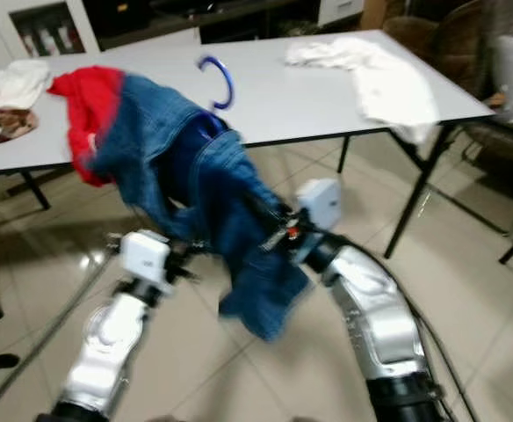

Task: Hang hanger

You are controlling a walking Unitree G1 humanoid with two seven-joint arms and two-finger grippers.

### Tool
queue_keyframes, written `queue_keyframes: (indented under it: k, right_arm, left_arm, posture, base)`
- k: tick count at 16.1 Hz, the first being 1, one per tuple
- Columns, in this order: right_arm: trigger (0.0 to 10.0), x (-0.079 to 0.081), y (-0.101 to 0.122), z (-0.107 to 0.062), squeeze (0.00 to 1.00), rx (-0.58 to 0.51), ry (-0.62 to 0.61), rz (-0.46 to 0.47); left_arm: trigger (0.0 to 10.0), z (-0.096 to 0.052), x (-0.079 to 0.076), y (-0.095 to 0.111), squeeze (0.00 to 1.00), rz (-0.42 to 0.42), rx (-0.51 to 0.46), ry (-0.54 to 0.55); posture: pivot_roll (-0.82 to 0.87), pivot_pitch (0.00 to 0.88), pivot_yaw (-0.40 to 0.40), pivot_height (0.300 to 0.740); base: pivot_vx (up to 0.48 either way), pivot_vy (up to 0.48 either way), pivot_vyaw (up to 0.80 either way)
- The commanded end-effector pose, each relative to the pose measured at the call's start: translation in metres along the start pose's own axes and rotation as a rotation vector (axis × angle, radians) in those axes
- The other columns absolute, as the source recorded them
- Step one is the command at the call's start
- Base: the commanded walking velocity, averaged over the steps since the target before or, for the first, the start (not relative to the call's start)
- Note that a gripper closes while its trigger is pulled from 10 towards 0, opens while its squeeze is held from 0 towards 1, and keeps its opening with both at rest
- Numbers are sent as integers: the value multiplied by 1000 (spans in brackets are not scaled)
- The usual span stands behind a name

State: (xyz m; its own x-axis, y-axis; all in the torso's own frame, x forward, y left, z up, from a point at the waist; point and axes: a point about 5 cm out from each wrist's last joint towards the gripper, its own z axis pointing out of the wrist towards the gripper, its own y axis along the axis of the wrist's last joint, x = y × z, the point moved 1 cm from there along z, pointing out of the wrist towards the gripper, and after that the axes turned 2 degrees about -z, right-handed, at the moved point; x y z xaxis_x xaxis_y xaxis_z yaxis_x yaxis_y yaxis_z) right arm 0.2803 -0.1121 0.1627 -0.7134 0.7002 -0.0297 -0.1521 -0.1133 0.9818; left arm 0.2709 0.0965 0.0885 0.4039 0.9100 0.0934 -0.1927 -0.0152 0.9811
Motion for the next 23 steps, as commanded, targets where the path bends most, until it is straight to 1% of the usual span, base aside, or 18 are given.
queue_keyframes:
  k: [1, 7, 12, 15, 16, 18, 20, 23]
  right_arm:
    - [10000, 5, 9, 7, 0, -48, 21, -13]
    - [10000, 4, 8, 7, 0, -41, 20, -13]
    - [10000, -1, 7, 10, 0, -23, -15, -47]
    - [10000, -2, 7, 12, 0, -27, -19, -49]
    - [10000, -2, 11, 15, 0, -43, -24, -61]
    - [10000, -7, 17, 18, 0, -70, -48, -77]
    - [10000, -22, 27, 23, 0, -107, -117, -117]
    - [10000, -27, 31, 28, 0, -115, -131, -133]
  left_arm:
    - [10000, 0, 10, 2, 0, 13, -3, 20]
    - [10000, 0, 10, 0, 0, -19, 14, 22]
    - [10000, 1, 10, 0, 0, 0, 20, 9]
    - [10000, 2, 12, 0, 0, 7, 18, 10]
    - [10000, 2, 13, 0, 0, 9, 18, 10]
    - [10000, 2, 13, 0, 0, 10, 18, 11]
    - [10000, 3, 14, 1, 0, 11, 15, 10]
    - [10000, 3, 14, 1, 0, 12, 14, 12]
  posture:
    - [-75, 0, 77, 736]
    - [-72, 0, 73, 736]
    - [-69, 0, 71, 736]
    - [-69, 0, 71, 736]
    - [-70, 0, 73, 736]
    - [-69, 0, 73, 736]
    - [-67, 0, 73, 736]
    - [-62, 0, 72, 736]
  base:
    - [0, 0, 0]
    - [0, 0, 0]
    - [0, 0, 0]
    - [430, 0, 0]
    - [480, 0, 0]
    - [480, 0, 0]
    - [480, 0, 0]
    - [480, 0, 0]
